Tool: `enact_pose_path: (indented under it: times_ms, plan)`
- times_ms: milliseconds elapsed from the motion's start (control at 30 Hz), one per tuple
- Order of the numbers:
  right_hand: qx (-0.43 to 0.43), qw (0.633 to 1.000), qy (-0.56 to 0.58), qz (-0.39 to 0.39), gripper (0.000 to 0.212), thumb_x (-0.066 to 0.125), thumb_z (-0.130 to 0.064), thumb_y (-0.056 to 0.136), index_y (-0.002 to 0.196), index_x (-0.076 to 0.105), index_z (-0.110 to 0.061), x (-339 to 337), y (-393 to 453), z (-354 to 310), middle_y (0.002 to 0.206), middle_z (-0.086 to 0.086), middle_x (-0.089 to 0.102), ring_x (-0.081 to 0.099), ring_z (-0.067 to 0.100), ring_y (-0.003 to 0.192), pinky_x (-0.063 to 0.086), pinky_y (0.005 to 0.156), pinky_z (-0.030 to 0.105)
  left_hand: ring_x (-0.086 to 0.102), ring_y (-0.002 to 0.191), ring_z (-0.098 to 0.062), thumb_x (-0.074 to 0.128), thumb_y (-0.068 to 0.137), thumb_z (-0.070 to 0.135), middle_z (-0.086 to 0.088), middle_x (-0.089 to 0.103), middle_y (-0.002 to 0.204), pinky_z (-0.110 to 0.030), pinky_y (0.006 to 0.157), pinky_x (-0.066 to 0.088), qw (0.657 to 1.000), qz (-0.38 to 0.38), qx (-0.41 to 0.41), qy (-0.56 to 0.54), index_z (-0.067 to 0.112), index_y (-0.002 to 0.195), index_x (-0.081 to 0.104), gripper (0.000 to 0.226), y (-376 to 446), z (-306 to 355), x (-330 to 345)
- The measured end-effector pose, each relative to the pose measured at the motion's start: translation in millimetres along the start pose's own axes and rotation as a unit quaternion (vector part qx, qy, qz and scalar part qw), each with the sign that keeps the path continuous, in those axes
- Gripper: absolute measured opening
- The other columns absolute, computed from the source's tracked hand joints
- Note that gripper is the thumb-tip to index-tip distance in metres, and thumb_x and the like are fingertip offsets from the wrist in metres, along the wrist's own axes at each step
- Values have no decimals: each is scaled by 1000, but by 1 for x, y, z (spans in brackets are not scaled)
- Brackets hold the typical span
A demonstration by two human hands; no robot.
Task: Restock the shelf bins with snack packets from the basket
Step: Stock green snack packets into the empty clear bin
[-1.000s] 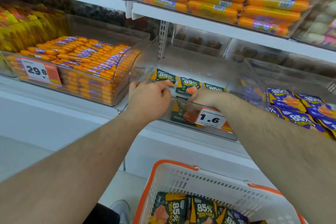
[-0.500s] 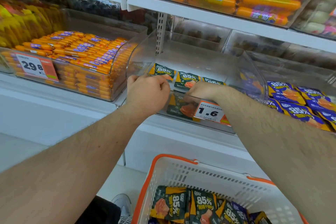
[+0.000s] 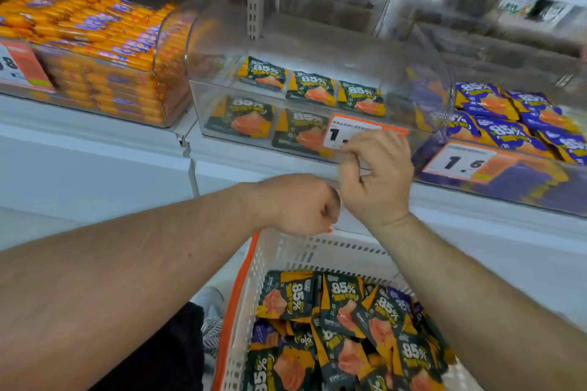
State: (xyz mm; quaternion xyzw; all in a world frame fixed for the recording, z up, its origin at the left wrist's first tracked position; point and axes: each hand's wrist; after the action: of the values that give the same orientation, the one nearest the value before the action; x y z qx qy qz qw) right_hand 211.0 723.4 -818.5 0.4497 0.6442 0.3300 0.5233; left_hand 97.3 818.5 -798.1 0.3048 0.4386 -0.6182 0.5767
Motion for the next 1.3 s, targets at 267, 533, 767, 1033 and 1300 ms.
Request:
enact_pose_path:
  times_ms: [267, 533, 767, 1033, 1300]
  plan:
    - [411, 756, -58, -505, 21, 50, -19, 91, 80, 64, -7, -2, -195, 8, 75, 11, 64, 58, 29, 68, 51, 67, 42, 57, 108, -18, 42, 100, 24, 6, 62, 120, -37, 92, 47, 986, -151, -33, 63, 23, 118, 64, 28, 11, -2, 39]
    - [450, 569, -12, -688, 21, 72, -41, 81, 79, 59, -25, -4, -257, -26, 85, -3, 63, 60, 16, 78, 51, 65, 33, 59, 93, -20, 40, 96, 20, -8, 65, 120, -42, 91, 50, 978, -180, -49, 95, 13, 99, 63, 24, 17, -6, 44]
    - [449, 587, 15, -673, 11, 67, -26, 92, 83, 64, -20, -8, -235, -21, 83, -3, 63, 58, 16, 79, 54, 81, 37, 61, 103, -22, 41, 97, 21, -1, 65, 114, -40, 93, 50, 980, -176, -60, 75, 12, 110, 66, 30, 15, -6, 41]
    - [423, 643, 37, -637, 16, 60, -11, 89, 80, 49, -19, -21, -170, 6, 79, 1, 52, 47, 15, 69, 43, 63, 30, 58, 109, -22, 42, 100, 24, -6, 62, 121, -39, 98, 47, 973, -201, -78, 86, 16, 123, 63, 33, 8, -8, 27]
    - [401, 744, 123, -520, 26, 56, 3, 92, 89, 55, -24, -47, -81, 23, 68, -5, 55, 50, 7, 58, 43, 59, 23, 53, 118, -18, 53, 96, 41, 1, 55, 136, -32, 99, 43, 971, -167, -154, 74, 18, 137, 51, 48, 3, -28, -12]
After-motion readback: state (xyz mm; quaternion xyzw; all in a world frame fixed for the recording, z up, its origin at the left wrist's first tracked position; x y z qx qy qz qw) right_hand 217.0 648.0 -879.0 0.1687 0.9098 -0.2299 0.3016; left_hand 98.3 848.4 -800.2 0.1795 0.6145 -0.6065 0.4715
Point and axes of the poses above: each hand's wrist, its own y-axis towards the middle knuckle, its own x-axis out of the palm, z = x × y
